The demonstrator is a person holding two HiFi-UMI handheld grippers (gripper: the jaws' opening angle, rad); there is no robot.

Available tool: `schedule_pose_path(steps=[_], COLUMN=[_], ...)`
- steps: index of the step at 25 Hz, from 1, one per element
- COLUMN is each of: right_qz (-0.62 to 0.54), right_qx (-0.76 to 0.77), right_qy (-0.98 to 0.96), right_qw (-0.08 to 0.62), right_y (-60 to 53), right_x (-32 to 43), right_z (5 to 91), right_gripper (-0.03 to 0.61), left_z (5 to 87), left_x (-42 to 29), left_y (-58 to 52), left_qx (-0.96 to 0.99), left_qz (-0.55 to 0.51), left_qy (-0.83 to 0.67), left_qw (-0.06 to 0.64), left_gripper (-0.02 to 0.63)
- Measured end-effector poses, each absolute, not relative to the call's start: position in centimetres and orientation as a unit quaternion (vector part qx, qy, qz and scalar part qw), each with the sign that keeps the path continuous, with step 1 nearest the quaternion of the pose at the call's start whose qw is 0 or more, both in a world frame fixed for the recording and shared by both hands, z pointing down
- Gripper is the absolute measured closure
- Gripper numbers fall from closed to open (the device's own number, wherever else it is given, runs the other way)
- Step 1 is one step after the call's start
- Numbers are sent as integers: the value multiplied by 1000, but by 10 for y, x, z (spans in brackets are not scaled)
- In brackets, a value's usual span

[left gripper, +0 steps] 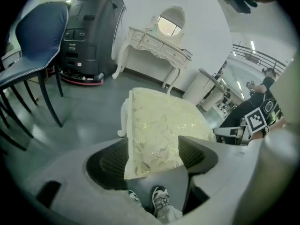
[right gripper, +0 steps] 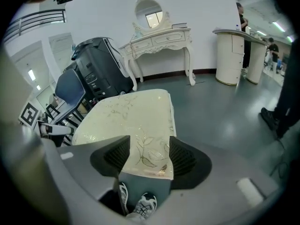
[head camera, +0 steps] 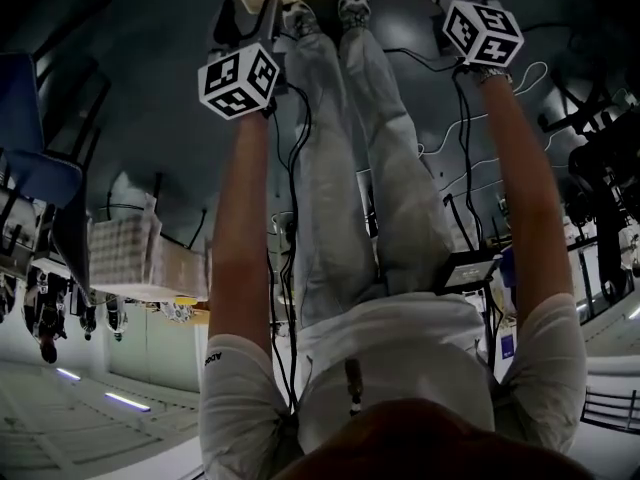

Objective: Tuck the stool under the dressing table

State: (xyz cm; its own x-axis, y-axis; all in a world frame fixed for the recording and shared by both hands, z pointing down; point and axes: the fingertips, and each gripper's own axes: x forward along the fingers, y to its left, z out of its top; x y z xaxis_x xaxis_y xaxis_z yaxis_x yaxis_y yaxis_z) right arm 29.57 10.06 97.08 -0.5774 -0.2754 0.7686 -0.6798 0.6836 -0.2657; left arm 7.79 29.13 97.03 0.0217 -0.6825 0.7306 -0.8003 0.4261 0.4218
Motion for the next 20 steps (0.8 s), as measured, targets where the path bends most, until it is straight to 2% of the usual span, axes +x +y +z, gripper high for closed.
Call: schedule_pose_path(steps=[3,5,20], right_qz=[298,311,313], right_qx=[297,310,341], right_qy=[-828,-816,-802], right_qw=[370,376,377], right_y=[101,99,82], right_x=[299,299,271], right_z=[979,981,979], right_gripper=[345,360,364], left_z=[979,983,984], left_x=[91,91,55], left_y=[290,289,263], left_qx=[539,536,535], left_qz=[80,102,129], left_qy=[-680,-681,-688], left_qw=[490,489,473], left_gripper=[279,357,357])
